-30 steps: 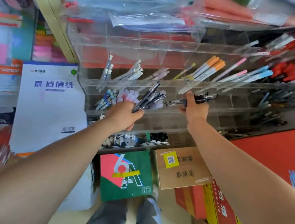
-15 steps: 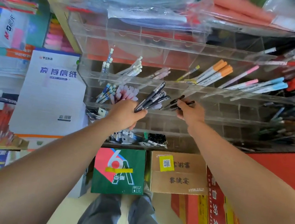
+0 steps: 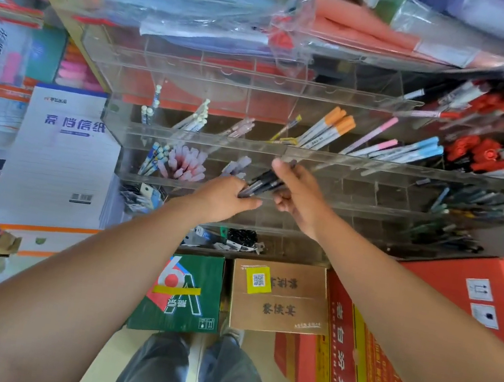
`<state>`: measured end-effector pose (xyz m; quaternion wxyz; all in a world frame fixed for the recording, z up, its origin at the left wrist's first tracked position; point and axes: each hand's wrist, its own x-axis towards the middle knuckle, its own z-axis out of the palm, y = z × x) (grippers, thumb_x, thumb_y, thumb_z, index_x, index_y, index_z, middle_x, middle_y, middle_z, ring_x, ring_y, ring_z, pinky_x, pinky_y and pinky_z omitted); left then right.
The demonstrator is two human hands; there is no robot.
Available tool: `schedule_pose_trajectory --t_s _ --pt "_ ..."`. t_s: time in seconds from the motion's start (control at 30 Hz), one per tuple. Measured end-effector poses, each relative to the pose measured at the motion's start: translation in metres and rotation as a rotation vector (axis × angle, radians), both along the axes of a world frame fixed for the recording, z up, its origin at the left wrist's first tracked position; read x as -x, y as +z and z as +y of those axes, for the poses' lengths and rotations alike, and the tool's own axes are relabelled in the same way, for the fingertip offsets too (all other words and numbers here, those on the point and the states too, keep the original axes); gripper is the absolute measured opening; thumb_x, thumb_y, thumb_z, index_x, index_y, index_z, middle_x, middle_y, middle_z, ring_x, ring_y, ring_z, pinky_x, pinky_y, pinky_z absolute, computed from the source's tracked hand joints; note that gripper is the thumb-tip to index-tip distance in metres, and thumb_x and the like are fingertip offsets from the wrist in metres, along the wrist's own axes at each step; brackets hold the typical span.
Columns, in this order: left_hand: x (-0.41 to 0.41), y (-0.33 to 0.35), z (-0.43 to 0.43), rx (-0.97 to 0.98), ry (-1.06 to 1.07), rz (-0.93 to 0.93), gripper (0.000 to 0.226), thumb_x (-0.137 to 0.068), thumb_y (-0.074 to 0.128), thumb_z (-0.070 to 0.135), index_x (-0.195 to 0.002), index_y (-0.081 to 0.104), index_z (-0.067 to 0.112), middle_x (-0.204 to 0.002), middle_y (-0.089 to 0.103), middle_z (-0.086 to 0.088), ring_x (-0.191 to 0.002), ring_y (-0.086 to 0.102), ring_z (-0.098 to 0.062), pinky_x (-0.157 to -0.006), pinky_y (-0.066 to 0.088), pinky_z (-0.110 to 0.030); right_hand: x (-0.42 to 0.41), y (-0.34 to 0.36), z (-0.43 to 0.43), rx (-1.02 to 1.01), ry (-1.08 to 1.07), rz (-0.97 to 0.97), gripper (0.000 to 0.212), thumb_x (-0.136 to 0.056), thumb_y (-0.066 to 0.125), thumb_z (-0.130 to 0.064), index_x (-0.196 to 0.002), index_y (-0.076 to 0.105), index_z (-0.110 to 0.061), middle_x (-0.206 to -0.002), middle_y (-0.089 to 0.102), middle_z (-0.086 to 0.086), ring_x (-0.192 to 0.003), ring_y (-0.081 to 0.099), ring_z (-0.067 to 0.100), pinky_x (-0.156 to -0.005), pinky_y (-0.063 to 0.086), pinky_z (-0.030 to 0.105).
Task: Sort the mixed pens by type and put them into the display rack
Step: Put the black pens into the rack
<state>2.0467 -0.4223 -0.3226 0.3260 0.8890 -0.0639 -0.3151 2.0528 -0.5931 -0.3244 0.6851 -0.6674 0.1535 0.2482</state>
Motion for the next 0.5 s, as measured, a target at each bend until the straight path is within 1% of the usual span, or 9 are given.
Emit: schedule_pose_trajectory --t_s 0.07,0.13,0.2,0.27,0.33,0.37,0.4,0.5 --pt "0.001 0.002 -0.012 0.002 -0.104 0.018 0.031 -0.095 0.055 0.038 -0.069 0.045 0.023 -0.062 0.045 0.002 -0.062 0.046 -0.018 -0.056 0.032 -0.03 -0.002 -0.002 -0.001 0.025 0.004 0.033 0.02 -0.086 0.07 -0.027 -0.094 0.058 -0.012 -0.07 0.058 0.005 -0.048 0.045 0.01 -0.042 0.035 0.019" --pt "0.0 0.0 -0.018 -0.002 -0.127 0.014 0.029 -0.095 0.054 0.038 -0.072 0.045 0.023 -0.064 0.046 0.002 -0.066 0.048 -0.019 -0.058 0.033 -0.03 -0.002 -0.003 -0.005 0.06 -0.033 0.038 0.01 -0.089 0.066 -0.018 -0.089 0.058 -0.012 -0.068 0.056 0.007 -0.046 0.042 0.01 -0.041 0.032 0.02" --pt "-0.002 -0.001 -0.02 -0.018 -0.103 -0.013 0.023 -0.094 0.055 0.04 -0.087 0.048 0.02 -0.07 0.048 0.003 -0.071 0.05 -0.019 -0.062 0.035 -0.03 -0.004 -0.003 -0.012 0.077 -0.094 0.006 0.008 -0.091 0.063 -0.016 -0.088 0.056 -0.011 -0.069 0.056 0.008 -0.045 0.042 0.01 -0.041 0.031 0.02" --pt "-0.003 -0.003 -0.018 -0.094 -0.091 -0.095 0.028 -0.092 0.058 0.04 -0.107 0.048 0.019 -0.085 0.052 0.003 -0.08 0.053 -0.02 -0.067 0.04 -0.031 -0.008 -0.001 -0.02 0.126 -0.187 -0.037 0.01 -0.091 0.062 -0.016 -0.086 0.054 -0.013 -0.075 0.058 0.007 -0.046 0.044 0.007 -0.041 0.034 0.018" --pt "-0.004 -0.004 -0.014 -0.209 -0.103 -0.219 0.043 -0.091 0.06 0.035 -0.127 0.045 0.017 -0.112 0.054 -0.004 -0.096 0.058 -0.024 -0.079 0.049 -0.035 -0.015 -0.001 -0.03 0.215 -0.282 -0.088 0.012 -0.091 0.063 -0.019 -0.084 0.054 -0.016 -0.08 0.06 0.005 -0.054 0.05 0.006 -0.047 0.039 0.017" --pt "-0.004 -0.004 -0.012 -0.242 -0.101 -0.266 0.047 -0.091 0.06 0.032 -0.133 0.043 0.018 -0.124 0.052 -0.007 -0.104 0.058 -0.025 -0.085 0.05 -0.038 -0.019 -0.002 -0.034 0.245 -0.333 -0.109 0.012 -0.091 0.064 -0.021 -0.084 0.054 -0.018 -0.083 0.061 0.004 -0.06 0.052 0.009 -0.053 0.042 0.02" --pt "-0.004 -0.004 -0.01 -0.26 -0.096 -0.288 0.048 -0.091 0.059 0.029 -0.136 0.041 0.02 -0.131 0.049 -0.009 -0.108 0.058 -0.026 -0.089 0.05 -0.039 -0.022 -0.003 -0.037 0.255 -0.386 -0.129 0.012 -0.09 0.064 -0.022 -0.084 0.055 -0.019 -0.085 0.062 0.004 -0.066 0.054 0.011 -0.059 0.044 0.023" --pt "-0.004 -0.006 -0.007 -0.296 -0.083 -0.278 0.051 -0.093 0.056 0.027 -0.141 0.038 0.023 -0.138 0.043 -0.01 -0.11 0.058 -0.027 -0.087 0.048 -0.037 -0.028 -0.01 -0.034 0.296 -0.447 -0.19 0.009 -0.089 0.065 -0.026 -0.087 0.057 -0.023 -0.088 0.065 0.002 -0.075 0.057 0.016 -0.072 0.049 0.034"
